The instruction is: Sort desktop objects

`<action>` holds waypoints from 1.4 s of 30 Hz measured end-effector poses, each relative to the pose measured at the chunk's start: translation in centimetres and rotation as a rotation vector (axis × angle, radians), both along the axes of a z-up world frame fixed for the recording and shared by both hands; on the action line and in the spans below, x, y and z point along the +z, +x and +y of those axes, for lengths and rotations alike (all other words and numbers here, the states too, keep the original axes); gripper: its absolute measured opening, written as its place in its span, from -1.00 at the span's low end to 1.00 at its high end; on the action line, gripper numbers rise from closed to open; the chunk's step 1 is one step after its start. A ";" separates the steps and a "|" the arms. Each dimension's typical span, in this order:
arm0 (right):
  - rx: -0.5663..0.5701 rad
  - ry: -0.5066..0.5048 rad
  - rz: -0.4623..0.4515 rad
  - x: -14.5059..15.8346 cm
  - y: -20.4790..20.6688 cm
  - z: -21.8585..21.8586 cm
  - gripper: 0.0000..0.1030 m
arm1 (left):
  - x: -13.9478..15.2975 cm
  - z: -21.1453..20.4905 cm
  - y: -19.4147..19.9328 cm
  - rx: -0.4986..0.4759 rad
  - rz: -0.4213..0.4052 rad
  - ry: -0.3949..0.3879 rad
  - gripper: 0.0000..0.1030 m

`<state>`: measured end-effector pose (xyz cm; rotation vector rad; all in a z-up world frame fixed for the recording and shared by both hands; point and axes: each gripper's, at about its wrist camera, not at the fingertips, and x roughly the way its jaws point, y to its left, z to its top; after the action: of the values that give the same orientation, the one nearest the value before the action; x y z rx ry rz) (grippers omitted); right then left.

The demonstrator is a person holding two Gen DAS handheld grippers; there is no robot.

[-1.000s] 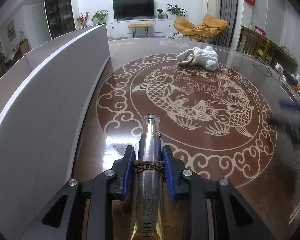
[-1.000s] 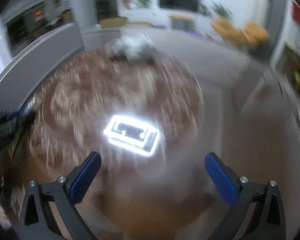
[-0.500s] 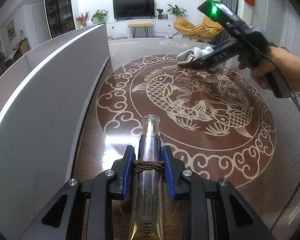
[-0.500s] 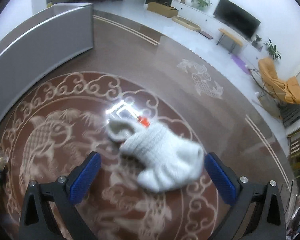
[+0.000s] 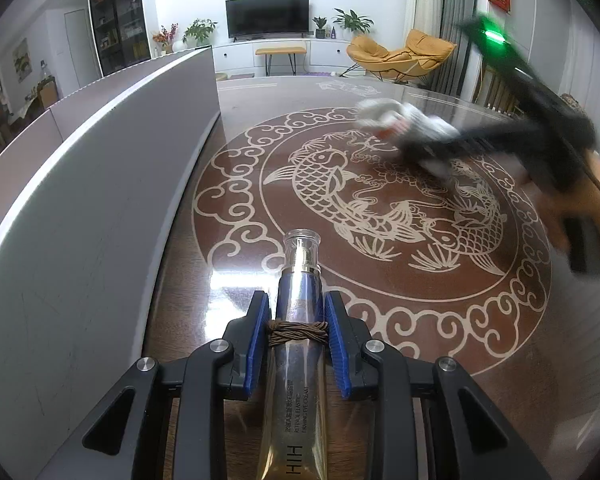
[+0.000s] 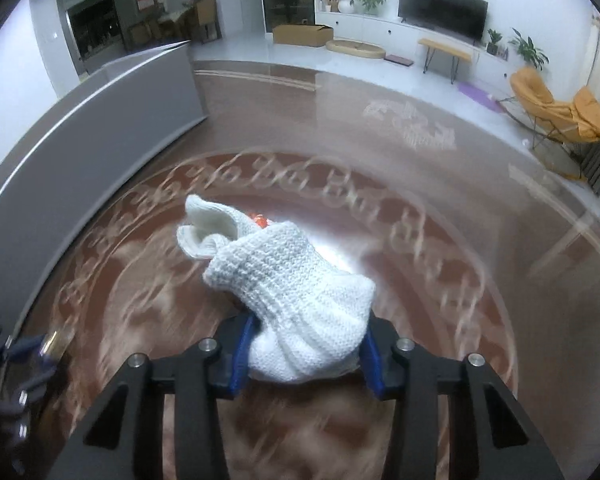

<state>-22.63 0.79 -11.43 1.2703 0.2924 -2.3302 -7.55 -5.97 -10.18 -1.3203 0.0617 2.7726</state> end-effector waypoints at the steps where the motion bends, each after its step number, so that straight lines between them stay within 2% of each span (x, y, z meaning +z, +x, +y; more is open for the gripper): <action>1: -0.001 0.000 0.003 0.0 1.0 0.1 -0.12 | 0.0 0.0 0.0 0.000 0.000 0.000 -0.44; 4: -0.012 0.029 0.033 -0.1 6.7 1.2 -0.12 | 0.0 0.0 0.0 0.000 0.000 0.000 -0.44; 6: -0.028 0.104 0.081 -0.2 10.6 1.7 -0.12 | 0.0 0.0 0.0 0.000 0.000 0.000 -0.44; 8: -0.065 0.135 0.110 -0.1 14.4 2.5 -0.12 | 0.0 0.0 0.0 0.000 0.000 0.000 -0.44; 13: -0.253 0.046 0.068 0.0 21.6 5.1 -0.11 | 0.0 0.0 0.3 0.005 0.000 -0.002 -0.44; 16: -0.343 -0.026 0.045 0.2 23.8 6.0 -0.11 | 0.0 0.7 1.7 0.023 0.000 0.018 -0.45; 21: -0.445 -0.024 0.054 0.4 22.9 5.7 -0.08 | -0.1 3.3 4.2 0.000 0.001 -0.005 -0.44; 23: -0.465 0.022 0.076 0.3 22.3 5.3 0.03 | -0.2 3.4 4.2 0.007 0.001 -0.008 -0.42; 25: -0.451 0.031 0.084 0.2 21.6 4.8 0.44 | -0.2 3.2 4.0 0.016 0.000 0.008 -0.40; 26: -0.436 0.020 0.093 0.3 21.7 4.6 0.57 | -0.3 3.2 3.9 0.009 -0.001 0.014 -0.28; 27: -0.422 0.017 0.103 0.4 22.0 4.5 0.80 | -0.4 3.2 3.9 -0.011 -0.004 0.022 -0.17; 28: -0.413 0.032 0.118 0.4 22.5 4.6 0.91 | -0.4 3.5 3.8 -0.026 -0.007 0.018 0.19; 29: -0.411 0.058 0.132 0.4 22.9 4.6 0.92 | -0.8 4.0 3.8 -0.018 -0.024 -0.015 0.63; 30: -0.410 0.076 0.136 0.3 23.1 4.7 0.92 | -0.8 4.0 3.7 -0.006 -0.028 -0.025 0.73; 33: -0.418 0.080 0.107 -0.6 22.9 5.1 0.92 | -0.9 3.5 3.5 0.007 -0.040 0.004 0.79; 35: -0.439 0.067 0.081 -1.0 22.4 5.5 0.94 | -1.2 3.6 3.3 -0.005 -0.054 -0.004 0.98; 37: -0.462 0.067 0.075 -1.1 22.1 5.8 1.00 | -1.3 3.8 3.1 -0.011 -0.061 -0.009 1.00; 42: -0.473 0.055 0.065 -1.0 22.4 6.2 1.00 | -1.4 3.9 3.2 -0.008 -0.060 -0.007 1.00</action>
<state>-0.24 6.97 -12.46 1.4136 0.0803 -2.7774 -4.35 -2.04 -11.58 -1.4006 0.0734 2.7262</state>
